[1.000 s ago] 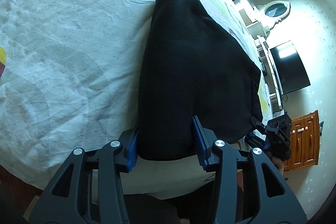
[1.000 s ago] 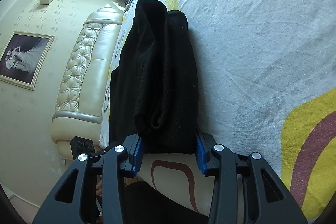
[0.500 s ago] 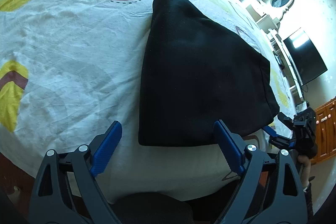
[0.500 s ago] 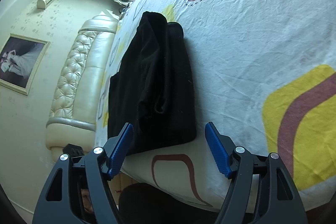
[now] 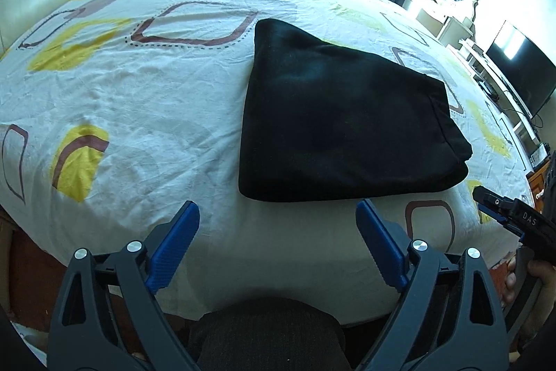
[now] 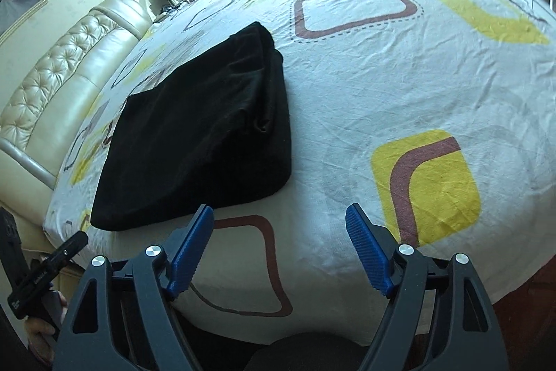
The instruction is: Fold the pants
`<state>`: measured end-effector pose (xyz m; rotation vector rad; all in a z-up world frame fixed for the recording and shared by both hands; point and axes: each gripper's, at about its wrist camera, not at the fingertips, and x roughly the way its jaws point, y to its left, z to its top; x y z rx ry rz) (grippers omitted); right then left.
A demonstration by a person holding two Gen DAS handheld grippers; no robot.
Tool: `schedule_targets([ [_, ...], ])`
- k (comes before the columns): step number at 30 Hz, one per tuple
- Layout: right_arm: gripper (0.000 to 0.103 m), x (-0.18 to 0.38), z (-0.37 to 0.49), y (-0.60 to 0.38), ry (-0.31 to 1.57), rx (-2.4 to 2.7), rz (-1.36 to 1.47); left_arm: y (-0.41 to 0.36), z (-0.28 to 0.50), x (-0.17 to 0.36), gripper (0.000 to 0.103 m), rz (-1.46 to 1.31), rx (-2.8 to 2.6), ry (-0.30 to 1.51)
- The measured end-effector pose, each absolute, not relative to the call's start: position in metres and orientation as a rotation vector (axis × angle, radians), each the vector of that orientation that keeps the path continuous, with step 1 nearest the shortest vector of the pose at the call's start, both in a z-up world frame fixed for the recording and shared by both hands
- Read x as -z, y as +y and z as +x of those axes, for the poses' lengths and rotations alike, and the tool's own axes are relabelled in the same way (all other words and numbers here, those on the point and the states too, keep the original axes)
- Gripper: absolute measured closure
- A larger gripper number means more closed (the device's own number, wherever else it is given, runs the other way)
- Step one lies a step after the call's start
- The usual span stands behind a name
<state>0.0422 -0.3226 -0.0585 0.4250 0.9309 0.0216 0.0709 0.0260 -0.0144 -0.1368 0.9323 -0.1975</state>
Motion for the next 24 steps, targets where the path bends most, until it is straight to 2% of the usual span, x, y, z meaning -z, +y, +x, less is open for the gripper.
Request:
schedule_targets([
  [7,0.025,0.054,0.034,-0.284,0.868,-0.017,0.257,0.02,0.063,0.012,0.011,-0.135,0.164,0.881],
  [24,0.025,0.054,0.032,-0.276,0.853,-0.02,0.269,0.01,0.059,0.013,0.011,-0.066,0.12,0.844],
])
